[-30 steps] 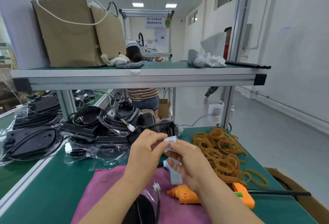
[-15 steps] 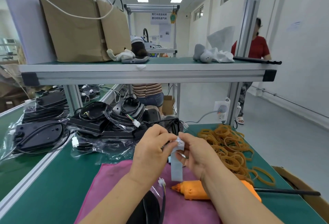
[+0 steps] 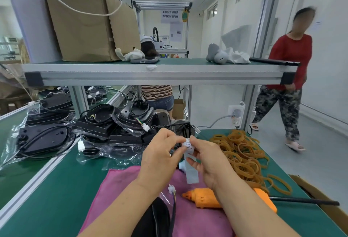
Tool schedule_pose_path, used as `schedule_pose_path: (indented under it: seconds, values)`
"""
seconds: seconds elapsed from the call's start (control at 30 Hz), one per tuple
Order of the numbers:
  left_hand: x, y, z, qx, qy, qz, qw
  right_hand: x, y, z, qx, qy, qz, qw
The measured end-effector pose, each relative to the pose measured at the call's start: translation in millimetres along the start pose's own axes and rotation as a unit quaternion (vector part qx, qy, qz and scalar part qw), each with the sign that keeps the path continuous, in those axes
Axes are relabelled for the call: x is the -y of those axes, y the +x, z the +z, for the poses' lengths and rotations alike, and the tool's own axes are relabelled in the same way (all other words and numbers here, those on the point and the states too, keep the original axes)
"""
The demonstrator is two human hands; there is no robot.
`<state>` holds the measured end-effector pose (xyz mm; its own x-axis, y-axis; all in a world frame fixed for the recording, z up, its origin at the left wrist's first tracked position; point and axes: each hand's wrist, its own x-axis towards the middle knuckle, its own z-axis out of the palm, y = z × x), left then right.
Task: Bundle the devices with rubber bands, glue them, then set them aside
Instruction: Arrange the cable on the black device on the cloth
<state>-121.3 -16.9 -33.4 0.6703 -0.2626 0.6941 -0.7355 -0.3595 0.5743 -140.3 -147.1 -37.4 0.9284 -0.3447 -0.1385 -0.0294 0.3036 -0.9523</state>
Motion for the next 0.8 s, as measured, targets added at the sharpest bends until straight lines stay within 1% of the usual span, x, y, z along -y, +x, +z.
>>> schedule_pose_path:
  seconds: [0.1, 0.17, 0.27, 0.33, 0.53, 0.67, 0.73, 0.8]
  values:
    - [0, -1, 1, -0.001, 0.028, 0.018, 0.999, 0, 1, 2, -0.005, 0.014, 0.011, 1.000]
    - [-1, -1, 3, -0.001, 0.008, -0.006, 1.000, -1, 1, 3, -0.010, 0.007, 0.013, 1.000]
    - [-2, 0, 3, -0.002, -0.044, -0.064, 0.997, -3, 1, 3, -0.012, -0.007, 0.013, 1.000]
    - [-2, 1, 2, 0.004, -0.047, -0.089, 0.995, -4, 0, 3, -0.007, -0.010, 0.015, 1.000]
    - [-1, -6, 0, 0.018, -0.025, -0.094, 0.995, -5, 2, 2, -0.006, 0.018, 0.044, 0.999]
    - [-1, -12, -4, 0.021, -0.035, -0.085, 0.996, -8, 10, 2, -0.024, -0.014, 0.053, 0.998]
    - [-1, -14, -10, 0.027, -0.049, -0.100, 0.993, -11, 18, 0, -0.030, -0.040, 0.059, 0.997]
    - [0, -17, -18, 0.026, -0.069, -0.131, 0.989, -13, 27, -6, -0.042, -0.075, 0.059, 0.995]
